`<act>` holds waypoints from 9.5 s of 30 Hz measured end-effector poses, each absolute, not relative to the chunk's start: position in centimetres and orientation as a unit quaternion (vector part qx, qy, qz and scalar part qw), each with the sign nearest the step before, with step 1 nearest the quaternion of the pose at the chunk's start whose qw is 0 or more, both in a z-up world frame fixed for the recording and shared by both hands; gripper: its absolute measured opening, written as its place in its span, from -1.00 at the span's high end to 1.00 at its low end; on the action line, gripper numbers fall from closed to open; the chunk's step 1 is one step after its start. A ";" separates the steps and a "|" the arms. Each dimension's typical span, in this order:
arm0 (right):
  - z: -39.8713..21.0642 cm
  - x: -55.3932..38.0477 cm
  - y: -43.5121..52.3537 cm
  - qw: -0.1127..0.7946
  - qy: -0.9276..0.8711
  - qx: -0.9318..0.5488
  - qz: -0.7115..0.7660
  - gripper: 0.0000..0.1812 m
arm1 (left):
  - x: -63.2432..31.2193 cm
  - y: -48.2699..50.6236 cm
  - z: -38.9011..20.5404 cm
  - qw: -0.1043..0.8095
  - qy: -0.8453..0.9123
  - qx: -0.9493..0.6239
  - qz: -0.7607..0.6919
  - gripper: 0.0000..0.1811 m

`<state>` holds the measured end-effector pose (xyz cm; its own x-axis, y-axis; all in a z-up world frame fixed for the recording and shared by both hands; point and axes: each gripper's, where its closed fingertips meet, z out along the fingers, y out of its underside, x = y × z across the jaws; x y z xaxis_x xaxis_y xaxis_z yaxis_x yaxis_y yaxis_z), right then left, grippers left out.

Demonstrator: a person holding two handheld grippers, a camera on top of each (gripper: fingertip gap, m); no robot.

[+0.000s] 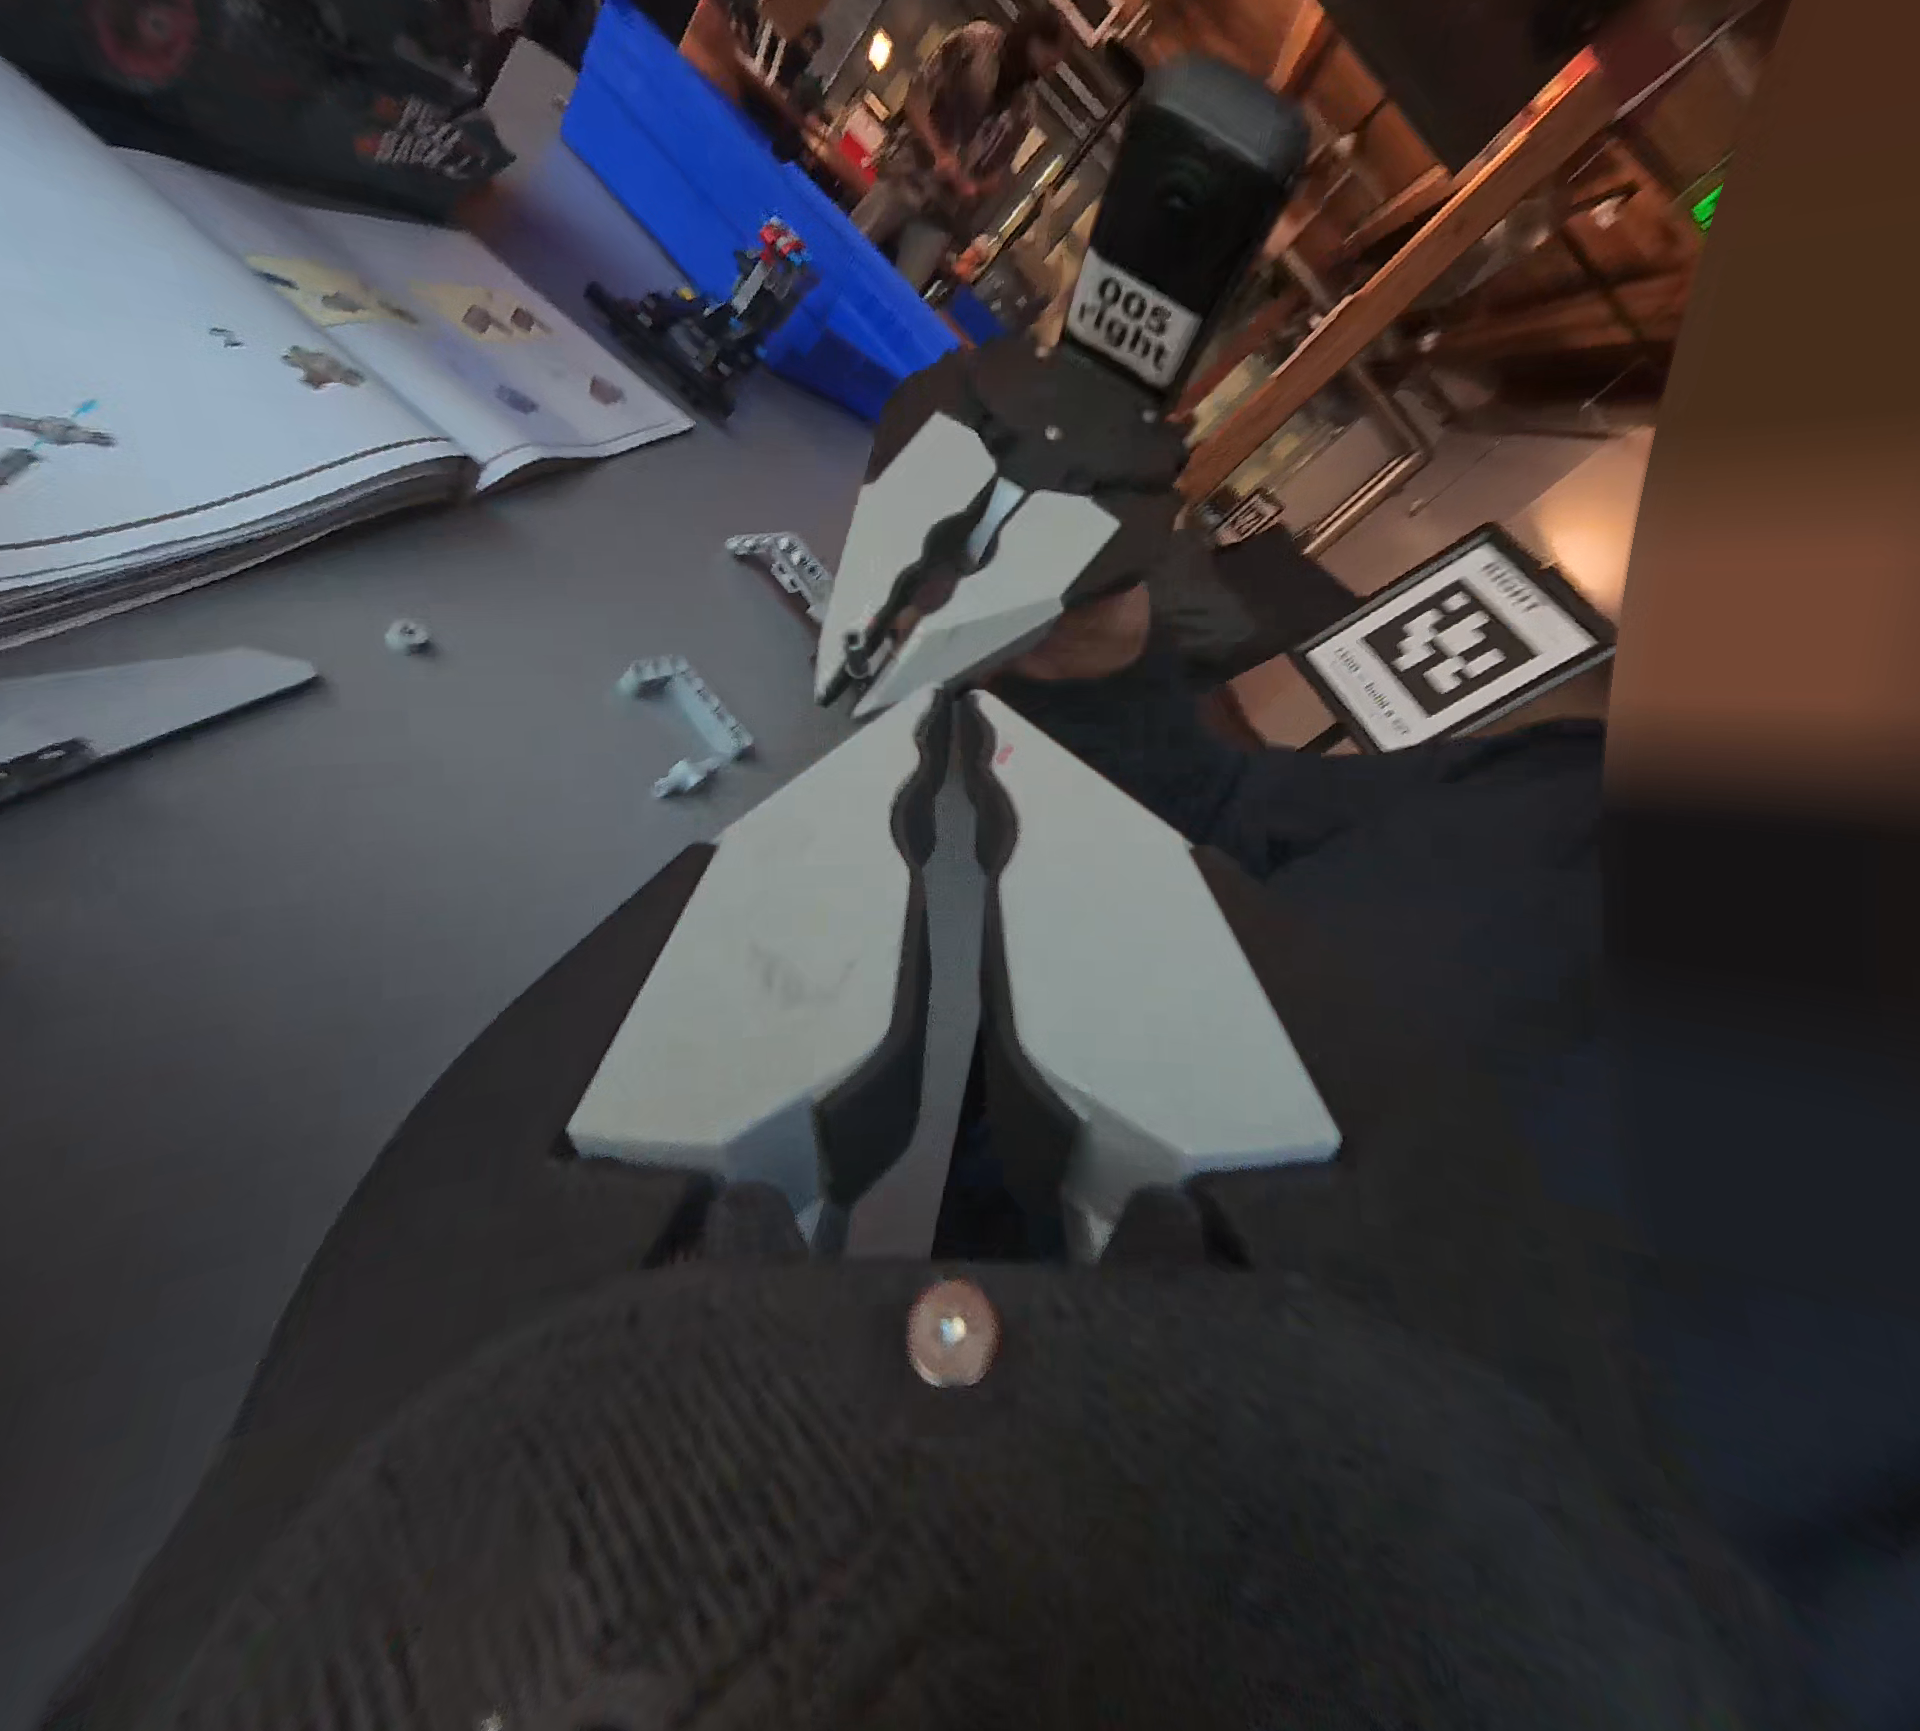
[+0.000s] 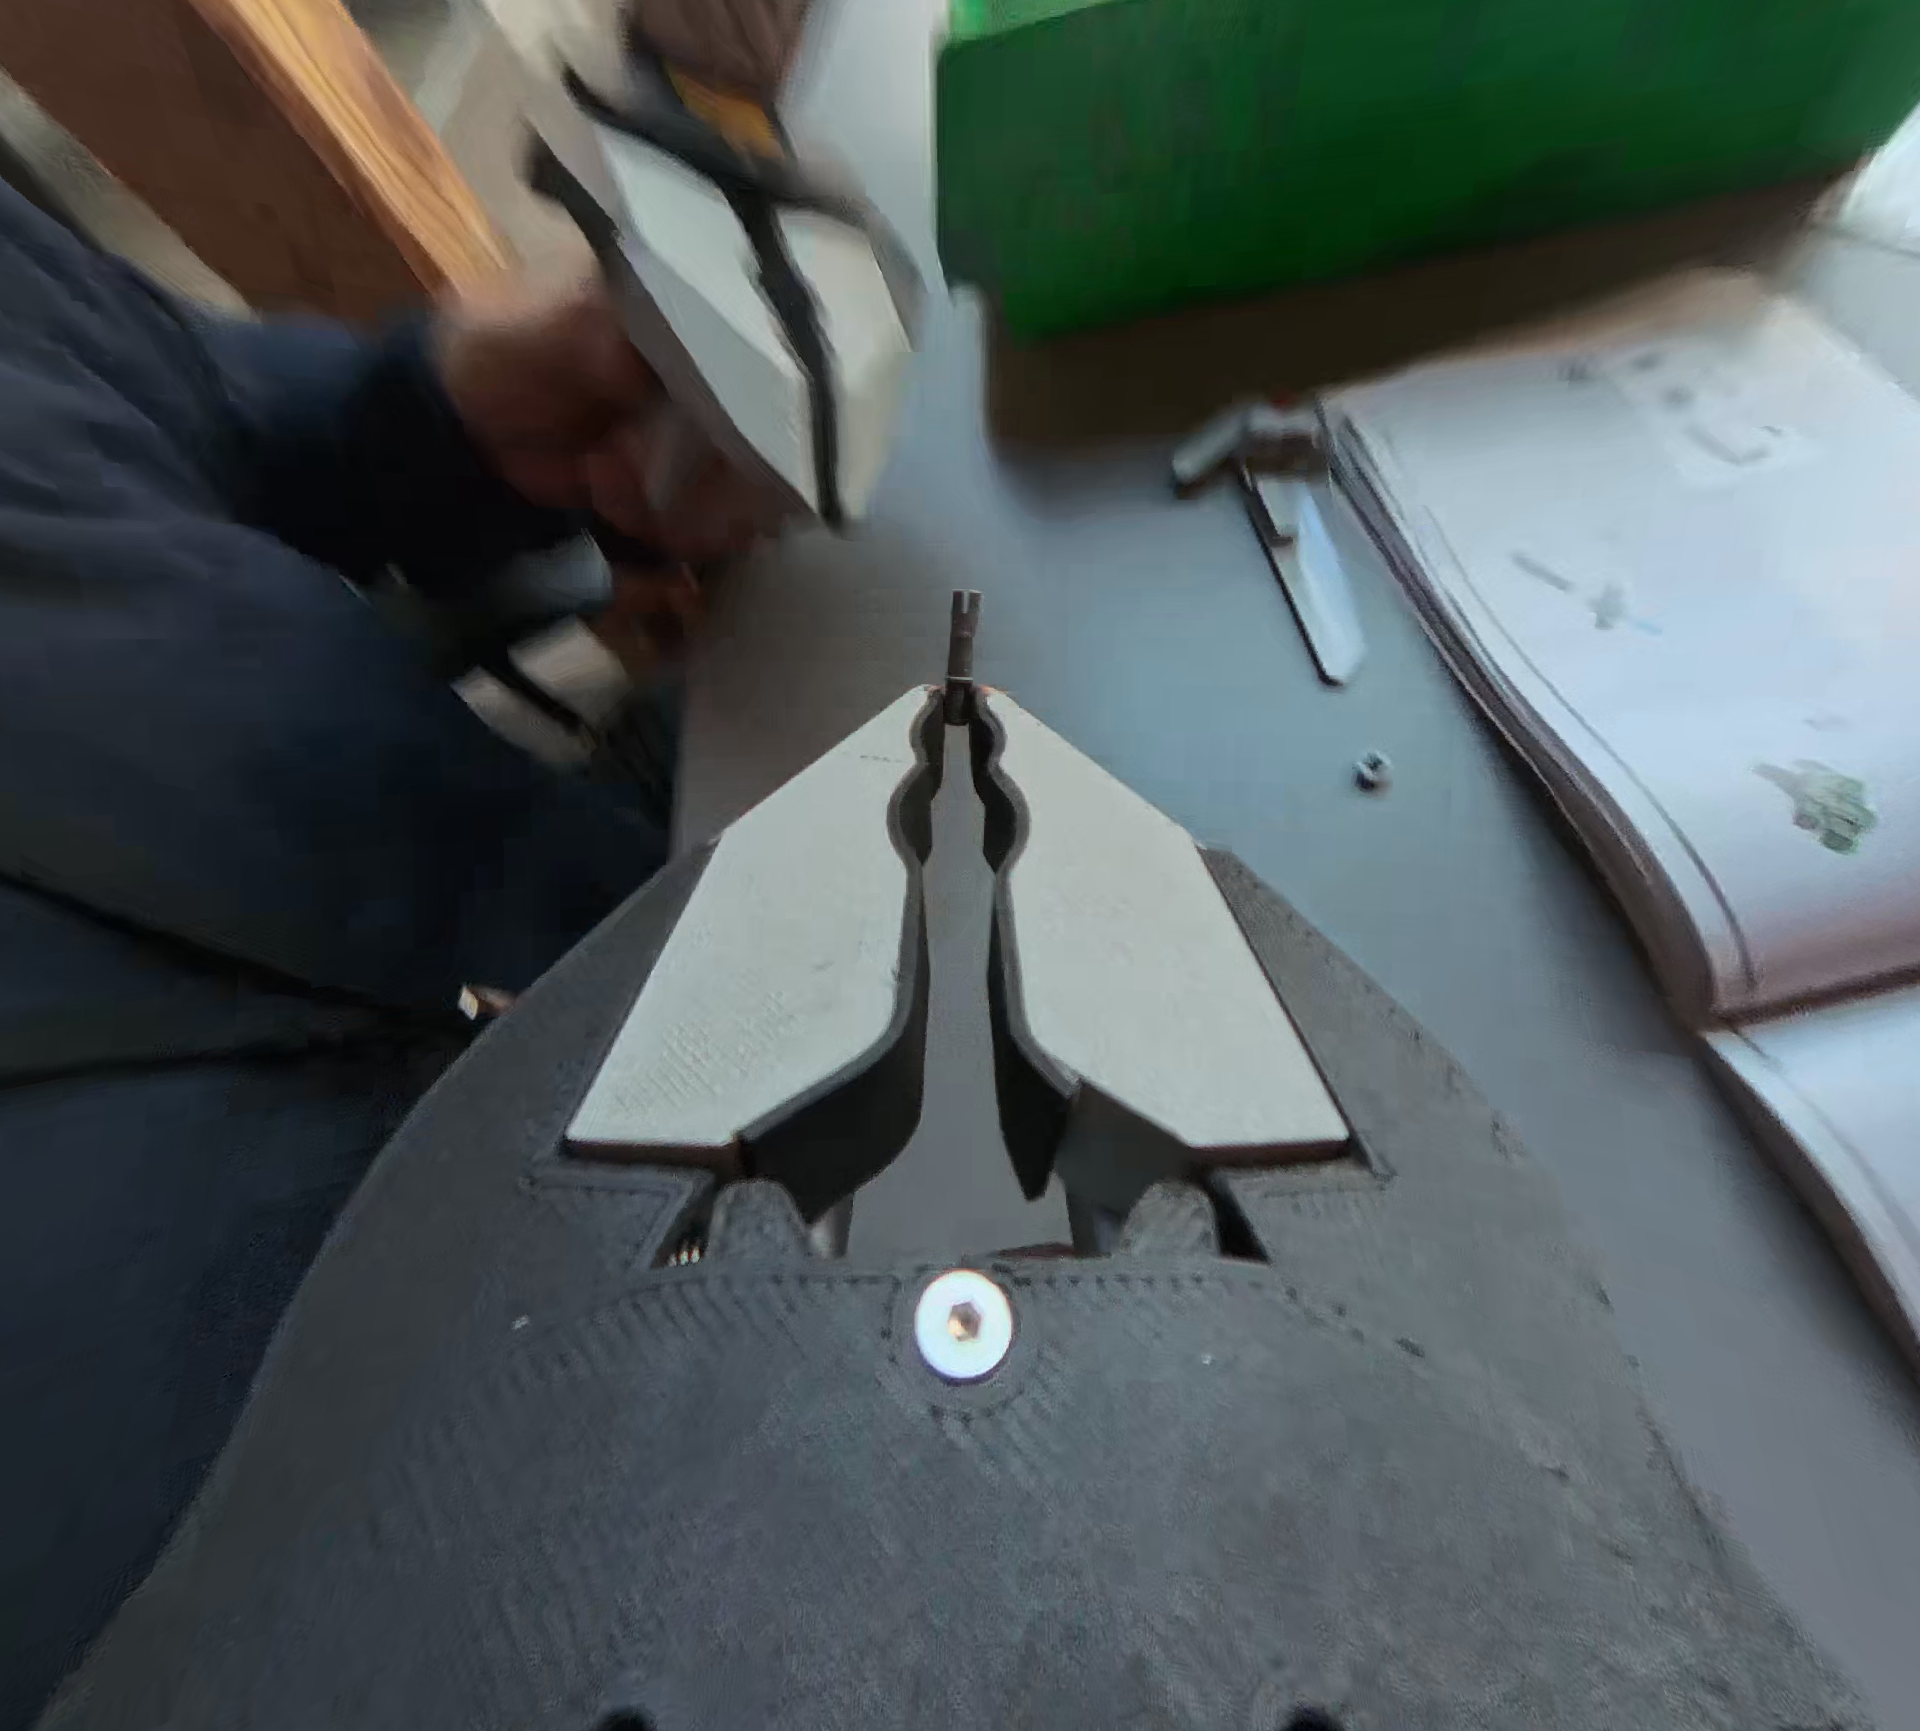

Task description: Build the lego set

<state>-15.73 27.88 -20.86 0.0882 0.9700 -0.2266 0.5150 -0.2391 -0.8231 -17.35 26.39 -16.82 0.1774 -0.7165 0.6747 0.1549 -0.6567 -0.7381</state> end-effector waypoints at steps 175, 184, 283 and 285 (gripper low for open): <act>-15.3 5.6 44.7 0.642 -0.266 -0.699 0.167 0.76 | -57.7 38.5 -17.1 0.628 0.091 -0.742 -0.216 0.74; -15.2 4.7 44.5 0.639 -0.281 -0.695 0.174 0.76 | -58.1 38.5 -17.1 0.634 0.083 -0.742 -0.203 0.74; -17.0 -3.1 41.6 0.579 -0.377 -0.676 0.256 0.77 | -42.1 35.1 -18.7 0.357 0.478 -0.798 -0.085 0.83; -17.2 -3.0 41.7 0.577 -0.376 -0.678 0.256 0.77 | -42.1 35.3 -18.8 0.350 0.480 -0.800 -0.087 0.83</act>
<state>-3.01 41.67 -17.16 0.5863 0.8053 0.0876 0.2149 -0.0505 -0.9753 -42.05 35.26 -18.84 0.5244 -0.8285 -0.1964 -0.7065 -0.2947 -0.6435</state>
